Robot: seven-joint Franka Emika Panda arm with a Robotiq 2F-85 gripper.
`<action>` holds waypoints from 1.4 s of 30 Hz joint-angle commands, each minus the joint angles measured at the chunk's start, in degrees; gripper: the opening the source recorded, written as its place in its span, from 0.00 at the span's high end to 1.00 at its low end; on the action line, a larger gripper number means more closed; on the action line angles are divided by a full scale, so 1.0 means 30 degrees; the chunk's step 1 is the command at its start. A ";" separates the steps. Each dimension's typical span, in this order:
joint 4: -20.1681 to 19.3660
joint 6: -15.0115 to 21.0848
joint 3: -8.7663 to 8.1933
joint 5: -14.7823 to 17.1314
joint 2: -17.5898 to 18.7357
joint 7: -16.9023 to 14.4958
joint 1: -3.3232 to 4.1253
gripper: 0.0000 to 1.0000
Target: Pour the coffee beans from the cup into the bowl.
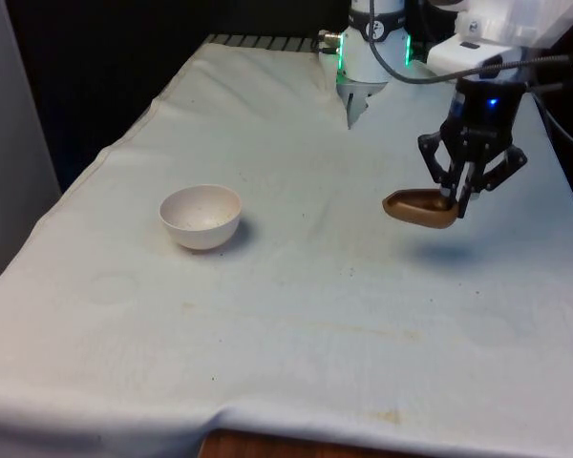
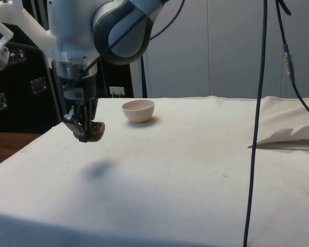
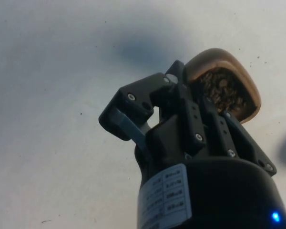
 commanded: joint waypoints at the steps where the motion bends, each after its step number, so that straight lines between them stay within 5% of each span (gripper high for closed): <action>1: -0.0095 -0.0095 0.0134 0.0210 -0.0134 -0.0153 -0.0115 0.99; 7: 0.0000 -0.0095 0.0000 0.0000 -0.0325 0.0000 -0.0019 0.99; 14: -0.0229 -0.0172 0.0134 0.0229 -0.0840 -0.0286 -0.0306 0.99; 15: -0.0057 -0.0191 -0.0019 0.0000 -0.0668 -0.0057 -0.0153 0.99; 20: -0.0363 -0.0191 0.0115 0.0248 -0.1184 -0.0382 -0.0477 0.99; 22: -0.0229 -0.0229 -0.0019 0.0000 -0.1089 -0.0153 -0.0344 0.99; 23: -0.0420 -0.0210 0.0115 0.0248 -0.1299 -0.0420 -0.0535 0.99; 29: -0.0649 -0.0210 0.0038 0.0286 -0.1700 -0.0611 -0.0745 0.99; 31: -0.0535 -0.0248 -0.0115 0.0019 -0.1642 -0.0382 -0.0592 0.99; 32: -0.0707 -0.0191 0.0019 0.0286 -0.1814 -0.0668 -0.0783 0.99; 40: -0.0974 -0.0191 -0.0172 0.0306 -0.2215 -0.0917 -0.0993 0.99; 41: -0.0802 -0.0248 -0.0325 0.0038 -0.2101 -0.0688 -0.0840 0.99; 42: -0.1012 -0.0191 -0.0210 0.0306 -0.2273 -0.0955 -0.1012 0.99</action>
